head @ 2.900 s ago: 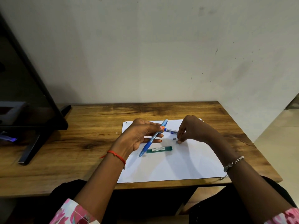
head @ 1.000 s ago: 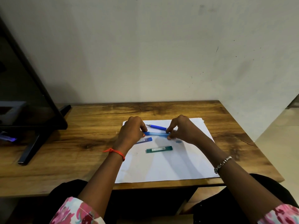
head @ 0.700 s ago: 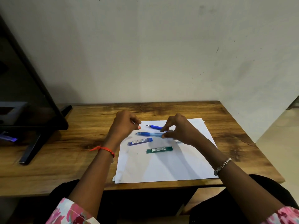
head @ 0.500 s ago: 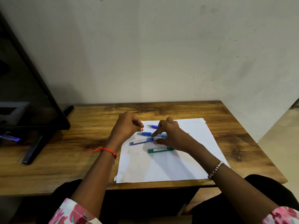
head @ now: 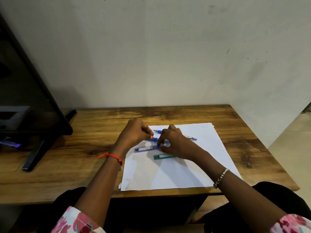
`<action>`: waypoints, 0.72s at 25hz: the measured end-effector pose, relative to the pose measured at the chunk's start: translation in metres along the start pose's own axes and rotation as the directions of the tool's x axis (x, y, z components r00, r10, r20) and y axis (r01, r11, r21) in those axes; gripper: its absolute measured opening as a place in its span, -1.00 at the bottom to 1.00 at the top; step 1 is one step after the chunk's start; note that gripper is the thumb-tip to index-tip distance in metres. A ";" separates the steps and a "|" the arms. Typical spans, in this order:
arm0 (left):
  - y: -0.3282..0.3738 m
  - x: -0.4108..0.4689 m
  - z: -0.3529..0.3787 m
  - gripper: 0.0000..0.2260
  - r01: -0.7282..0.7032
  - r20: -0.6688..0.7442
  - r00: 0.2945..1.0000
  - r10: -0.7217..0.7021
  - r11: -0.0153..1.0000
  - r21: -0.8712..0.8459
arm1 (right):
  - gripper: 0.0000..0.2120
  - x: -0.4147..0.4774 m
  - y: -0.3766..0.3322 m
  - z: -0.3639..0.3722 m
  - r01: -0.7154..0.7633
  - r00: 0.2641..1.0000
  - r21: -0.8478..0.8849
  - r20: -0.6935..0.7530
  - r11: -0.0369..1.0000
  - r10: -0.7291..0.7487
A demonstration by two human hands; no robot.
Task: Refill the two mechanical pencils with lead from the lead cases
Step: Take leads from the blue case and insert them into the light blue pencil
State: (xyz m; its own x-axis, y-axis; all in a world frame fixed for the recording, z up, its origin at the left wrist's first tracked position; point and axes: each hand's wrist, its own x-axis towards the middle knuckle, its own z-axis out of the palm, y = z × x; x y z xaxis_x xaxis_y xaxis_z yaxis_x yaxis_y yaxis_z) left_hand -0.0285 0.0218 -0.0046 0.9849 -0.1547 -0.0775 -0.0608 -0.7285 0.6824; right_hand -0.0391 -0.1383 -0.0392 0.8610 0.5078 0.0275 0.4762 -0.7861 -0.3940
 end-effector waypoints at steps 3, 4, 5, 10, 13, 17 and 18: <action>-0.001 0.001 -0.003 -0.86 0.042 0.058 0.998 -0.035 0.993 -0.113 | -0.86 -0.003 0.003 -0.019 0.032 0.999 0.169 -0.035 0.985 -0.026; 0.000 -0.001 -0.006 -0.87 0.081 0.110 0.992 -0.060 0.977 -0.197 | -0.89 -0.005 0.005 -0.029 0.041 0.998 0.261 -0.065 0.964 -0.025; 0.003 -0.003 -0.008 -0.87 0.135 0.184 0.980 -0.081 0.942 -0.309 | -0.90 -0.007 0.006 -0.039 0.042 0.995 0.360 -0.098 0.932 -0.007; 0.022 -0.017 -0.012 -0.76 0.321 0.412 0.910 0.046 0.550 -0.771 | -0.75 -0.022 0.010 -0.072 0.151 0.972 0.816 -0.224 0.557 0.065; 0.036 -0.027 -0.005 -0.67 0.319 0.423 0.899 0.113 0.492 -0.810 | -0.75 -0.024 0.007 -0.079 0.235 0.963 0.892 -0.267 0.387 0.030; 0.051 -0.040 0.001 -0.90 0.281 0.376 0.906 0.193 0.389 -0.877 | -0.82 -0.029 0.000 -0.085 0.289 0.957 0.930 -0.287 0.225 -0.043; 0.053 -0.042 0.002 -0.87 0.278 0.371 0.903 0.215 0.367 -0.888 | -0.84 -0.029 -0.001 -0.086 0.290 0.956 0.930 -0.290 0.227 -0.034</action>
State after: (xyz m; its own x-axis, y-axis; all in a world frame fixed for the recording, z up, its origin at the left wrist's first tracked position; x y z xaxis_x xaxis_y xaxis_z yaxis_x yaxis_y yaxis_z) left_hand -0.0729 -0.0117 0.0337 0.8164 -0.5442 -0.1931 0.3950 0.2824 0.8742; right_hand -0.0493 -0.1824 0.0391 0.8591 0.4101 0.3063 0.1920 0.2966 -0.9355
